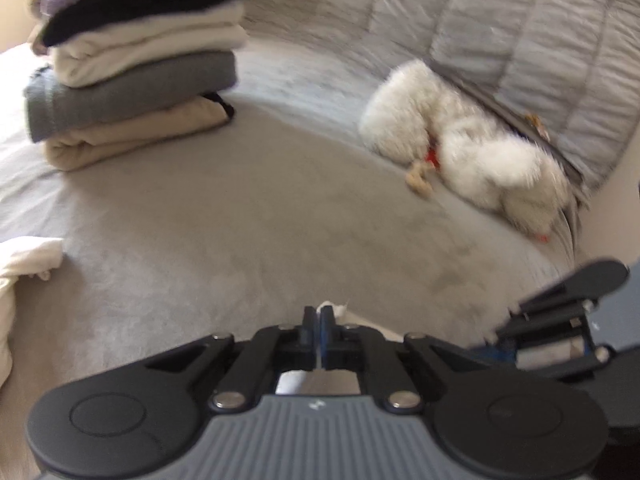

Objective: Fold clothes

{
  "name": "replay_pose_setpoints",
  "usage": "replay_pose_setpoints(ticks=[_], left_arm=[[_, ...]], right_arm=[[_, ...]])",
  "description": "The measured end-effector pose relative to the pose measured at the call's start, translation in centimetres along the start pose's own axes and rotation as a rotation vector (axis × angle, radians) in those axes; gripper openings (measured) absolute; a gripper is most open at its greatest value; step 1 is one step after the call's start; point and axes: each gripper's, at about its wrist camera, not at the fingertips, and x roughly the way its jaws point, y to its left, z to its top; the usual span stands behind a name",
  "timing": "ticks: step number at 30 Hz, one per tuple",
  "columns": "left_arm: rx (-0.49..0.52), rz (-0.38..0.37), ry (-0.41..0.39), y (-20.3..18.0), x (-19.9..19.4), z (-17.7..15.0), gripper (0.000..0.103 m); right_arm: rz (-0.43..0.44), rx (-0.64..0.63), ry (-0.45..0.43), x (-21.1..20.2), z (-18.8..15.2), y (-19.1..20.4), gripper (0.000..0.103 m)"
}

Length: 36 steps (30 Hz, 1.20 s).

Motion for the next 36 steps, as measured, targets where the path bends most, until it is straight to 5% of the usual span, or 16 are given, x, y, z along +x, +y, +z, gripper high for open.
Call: replay_pose_setpoints(ticks=[7, 13, 21, 27, 29, 36], left_arm=[[-0.043, 0.005, -0.120, -1.6, -0.3, 1.2, 0.001], [-0.061, 0.016, -0.168, -2.7, 0.7, 1.6, 0.001], [-0.018, 0.064, -0.098, -3.3, 3.6, 0.6, 0.001], [-0.035, 0.055, -0.119, -3.1, 3.0, 0.0, 0.002], [-0.037, 0.054, -0.124, -2.9, 2.1, 0.0, 0.007], [-0.013, 0.114, -0.149, -1.2, -2.6, -1.0, 0.029]], right_arm=[[-0.082, -0.034, -0.094, -3.9, -0.5, -0.4, 0.002], [-0.141, -0.071, -0.061, -3.8, -0.6, -0.6, 0.002], [-0.196, -0.093, 0.017, -2.3, -0.6, -0.9, 0.002], [-0.190, -0.062, 0.008, -2.2, -0.4, -1.1, 0.006], [-0.188, -0.052, 0.005, -2.2, -0.3, -1.1, 0.013], [-0.175, -0.025, -0.009, -1.9, 0.1, -1.0, 0.015]])
